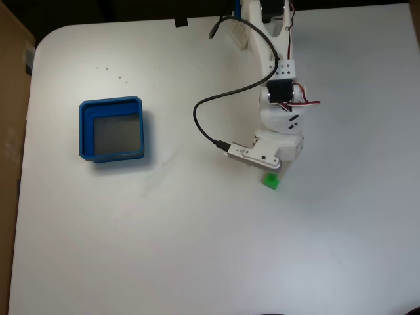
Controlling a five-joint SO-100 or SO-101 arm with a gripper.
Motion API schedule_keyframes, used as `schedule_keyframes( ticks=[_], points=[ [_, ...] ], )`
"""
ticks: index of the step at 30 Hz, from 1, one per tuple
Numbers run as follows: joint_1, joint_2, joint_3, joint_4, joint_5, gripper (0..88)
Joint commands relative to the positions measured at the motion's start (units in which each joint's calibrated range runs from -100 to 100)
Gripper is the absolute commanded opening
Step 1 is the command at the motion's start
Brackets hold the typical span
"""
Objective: Pick up green cube and drop it in the blue box
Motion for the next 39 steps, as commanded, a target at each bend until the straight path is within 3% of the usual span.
schedule_keyframes(
  ticks=[1, 39],
  points=[
    [-1.0, 2.0, -6.4, -0.3, 0.1, 32.8],
    [-2.5, 8.5, -8.5, -4.0, 0.3, 33.3]
  ],
)
